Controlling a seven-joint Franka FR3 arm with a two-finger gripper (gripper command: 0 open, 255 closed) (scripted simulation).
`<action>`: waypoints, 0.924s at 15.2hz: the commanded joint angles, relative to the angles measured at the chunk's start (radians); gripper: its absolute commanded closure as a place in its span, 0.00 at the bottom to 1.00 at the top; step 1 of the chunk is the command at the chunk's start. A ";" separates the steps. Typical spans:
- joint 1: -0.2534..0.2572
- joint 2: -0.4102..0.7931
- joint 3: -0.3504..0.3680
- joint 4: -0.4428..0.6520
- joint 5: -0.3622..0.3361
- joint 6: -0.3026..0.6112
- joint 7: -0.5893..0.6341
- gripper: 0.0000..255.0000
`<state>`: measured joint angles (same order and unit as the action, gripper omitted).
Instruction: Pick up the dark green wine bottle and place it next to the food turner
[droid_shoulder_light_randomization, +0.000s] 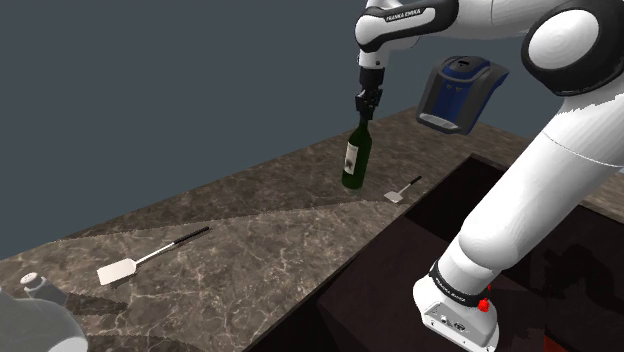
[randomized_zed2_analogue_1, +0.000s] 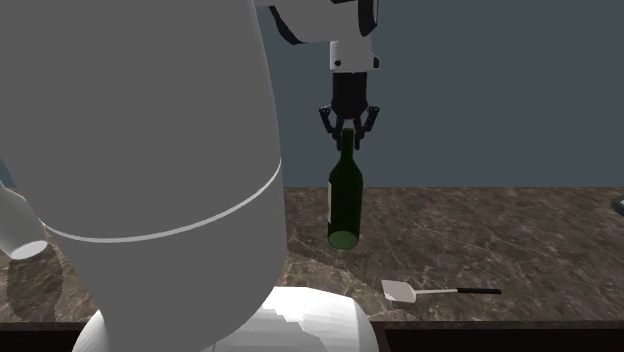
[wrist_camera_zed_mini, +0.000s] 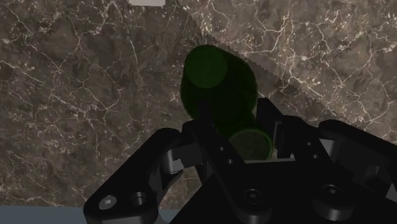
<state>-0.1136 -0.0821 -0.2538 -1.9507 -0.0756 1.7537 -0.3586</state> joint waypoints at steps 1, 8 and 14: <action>0.000 -0.007 0.000 0.019 -0.001 -0.025 -0.001 1.00; 0.023 -0.036 0.029 0.049 0.001 -0.087 0.046 1.00; 0.086 -0.092 0.113 -0.012 0.022 -0.089 0.191 1.00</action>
<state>-0.0394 -0.1715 -0.1560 -1.9570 -0.0595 1.6627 -0.1950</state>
